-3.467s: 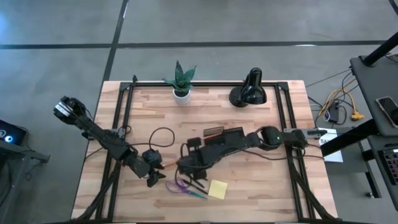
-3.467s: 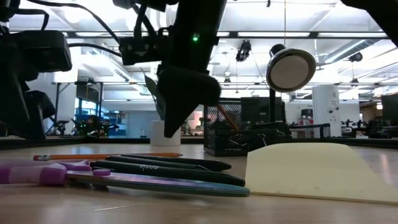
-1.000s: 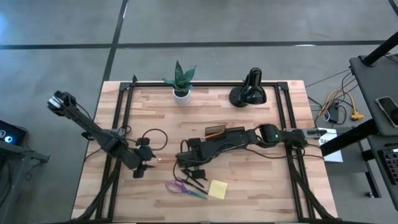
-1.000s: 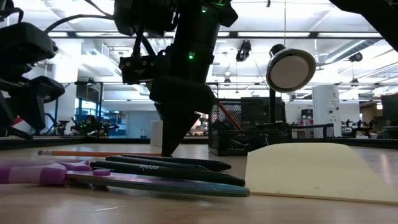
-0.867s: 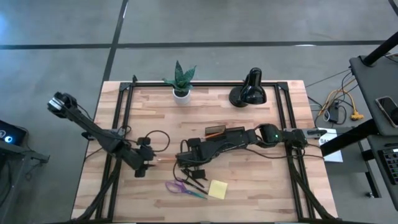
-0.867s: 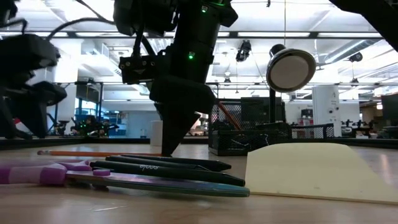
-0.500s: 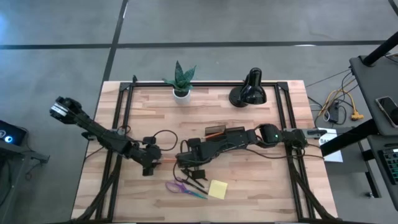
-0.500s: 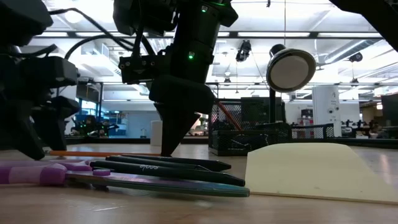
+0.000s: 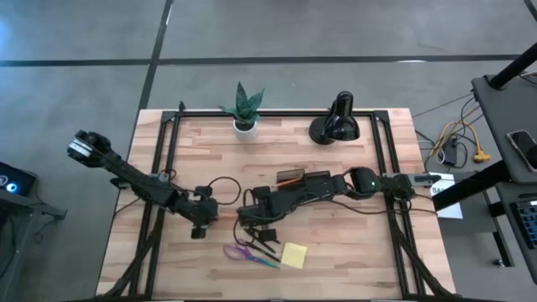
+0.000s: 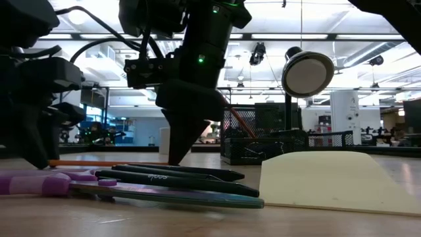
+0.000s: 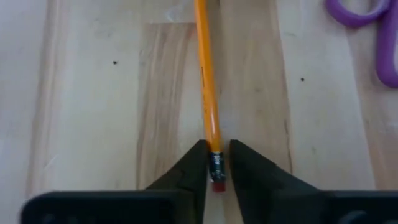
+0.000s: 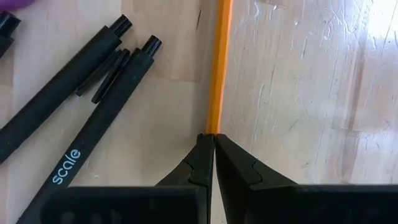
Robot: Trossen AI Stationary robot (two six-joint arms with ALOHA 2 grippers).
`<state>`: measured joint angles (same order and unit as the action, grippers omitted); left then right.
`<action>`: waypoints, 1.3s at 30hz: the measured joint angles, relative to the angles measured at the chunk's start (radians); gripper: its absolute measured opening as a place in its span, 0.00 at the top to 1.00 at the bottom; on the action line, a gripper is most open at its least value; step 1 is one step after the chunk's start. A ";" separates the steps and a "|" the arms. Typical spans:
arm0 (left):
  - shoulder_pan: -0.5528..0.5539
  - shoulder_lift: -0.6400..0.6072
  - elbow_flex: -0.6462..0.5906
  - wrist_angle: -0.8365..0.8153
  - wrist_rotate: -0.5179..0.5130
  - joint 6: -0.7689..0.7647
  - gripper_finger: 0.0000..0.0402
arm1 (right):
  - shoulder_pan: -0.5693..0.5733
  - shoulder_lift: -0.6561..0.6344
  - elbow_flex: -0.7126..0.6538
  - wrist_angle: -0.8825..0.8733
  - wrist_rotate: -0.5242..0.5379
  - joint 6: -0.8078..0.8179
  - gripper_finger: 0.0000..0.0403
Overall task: Pick and place office supplies into organizer
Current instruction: Put the orange pencil into the black desk organizer
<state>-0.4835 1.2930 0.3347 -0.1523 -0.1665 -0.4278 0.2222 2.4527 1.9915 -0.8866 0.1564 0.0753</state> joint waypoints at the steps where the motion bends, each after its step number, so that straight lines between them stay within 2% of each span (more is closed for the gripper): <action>1: 0.000 0.010 0.002 0.001 0.007 0.000 0.90 | 0.000 0.000 0.000 0.001 0.000 0.000 0.98; 4: 0.000 0.029 0.003 0.003 0.026 -0.008 0.97 | 0.000 0.000 0.000 0.003 0.000 0.000 0.98; 11: 0.001 -0.006 0.013 -0.023 0.051 -0.007 0.99 | 0.002 -0.011 -0.001 0.009 0.015 0.001 0.98; 15: 0.001 -0.060 0.039 -0.057 0.075 -0.013 0.99 | 0.022 -0.037 -0.006 0.012 0.133 0.004 0.98; 18: -0.003 -0.104 0.072 -0.126 0.148 -0.029 1.00 | 0.035 -0.077 -0.006 -0.007 0.241 0.030 0.98; 23: -0.002 -0.194 0.139 -0.192 0.210 -0.097 1.00 | 0.078 -0.166 0.045 -0.016 0.506 0.059 0.98; 31: -0.002 -0.329 0.285 -0.278 0.213 -0.231 1.00 | 0.183 -0.301 0.127 -0.037 1.080 0.171 0.98; 37: 0.037 -0.367 0.392 -0.227 0.213 -0.382 1.00 | 0.263 -0.375 0.204 -0.046 1.377 0.360 0.98; 39: 0.062 -0.355 0.431 -0.255 0.245 -0.411 1.00 | 0.276 -0.417 0.230 -0.048 1.411 0.467 0.98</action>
<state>-0.4212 0.9378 0.7652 -0.4073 0.0789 -0.8386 0.4987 2.0356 2.2213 -0.9347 1.5676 0.5424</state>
